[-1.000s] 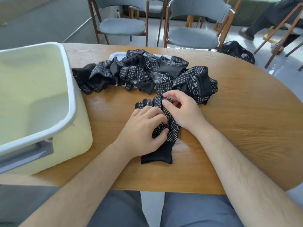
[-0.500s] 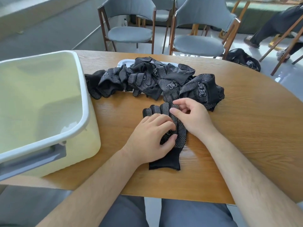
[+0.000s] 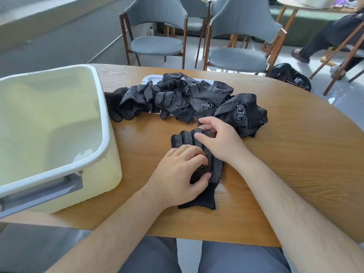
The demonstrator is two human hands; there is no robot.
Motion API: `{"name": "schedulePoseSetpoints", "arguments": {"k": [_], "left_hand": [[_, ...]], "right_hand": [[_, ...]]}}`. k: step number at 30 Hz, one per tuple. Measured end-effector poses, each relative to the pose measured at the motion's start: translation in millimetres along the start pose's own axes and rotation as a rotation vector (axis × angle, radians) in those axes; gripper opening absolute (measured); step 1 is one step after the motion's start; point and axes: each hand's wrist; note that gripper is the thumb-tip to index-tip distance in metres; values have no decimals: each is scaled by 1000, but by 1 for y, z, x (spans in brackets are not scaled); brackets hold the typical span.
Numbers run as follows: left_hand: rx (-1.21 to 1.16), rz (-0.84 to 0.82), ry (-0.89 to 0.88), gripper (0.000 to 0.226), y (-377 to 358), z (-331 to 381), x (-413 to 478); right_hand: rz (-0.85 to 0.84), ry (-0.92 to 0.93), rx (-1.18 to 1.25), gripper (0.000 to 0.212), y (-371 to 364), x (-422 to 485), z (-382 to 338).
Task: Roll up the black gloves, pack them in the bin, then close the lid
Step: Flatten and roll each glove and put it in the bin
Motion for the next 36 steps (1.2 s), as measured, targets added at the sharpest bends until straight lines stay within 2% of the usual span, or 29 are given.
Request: {"name": "schedulePoseSetpoints", "arguments": {"k": [4, 7, 12, 18, 21, 26, 31, 36], "left_hand": [[-6, -13, 10, 25, 3, -2, -3], [-46, -22, 12, 27, 7, -7, -4], [40, -36, 41, 31, 8, -15, -4], [82, 8, 59, 30, 6, -11, -8], [88, 15, 55, 29, 6, -11, -7], [90, 23, 41, 28, 7, -10, -7], [82, 3, 57, 29, 8, -10, -8], [73, 6, 56, 30, 8, -10, -10]], "right_hand": [[-76, -19, -36, 45, -1, 6, -4], [-41, 17, -26, 37, 1, 5, -1], [23, 153, -61, 20, -3, 6, -2], [77, 216, -226, 39, -11, 7, 1], [149, 293, -299, 24, -13, 6, -6], [53, 259, -348, 15, -20, 9, -12], [138, 338, -333, 14, -23, 9, -15], [78, 313, -334, 15, -26, 10, -16]]}}
Point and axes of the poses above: each hand's wrist, its own x-axis towards the middle knuckle, its own y-axis out of the back of the hand, z = x × y, and after that the axes turned 1 degree about -y, right-handed
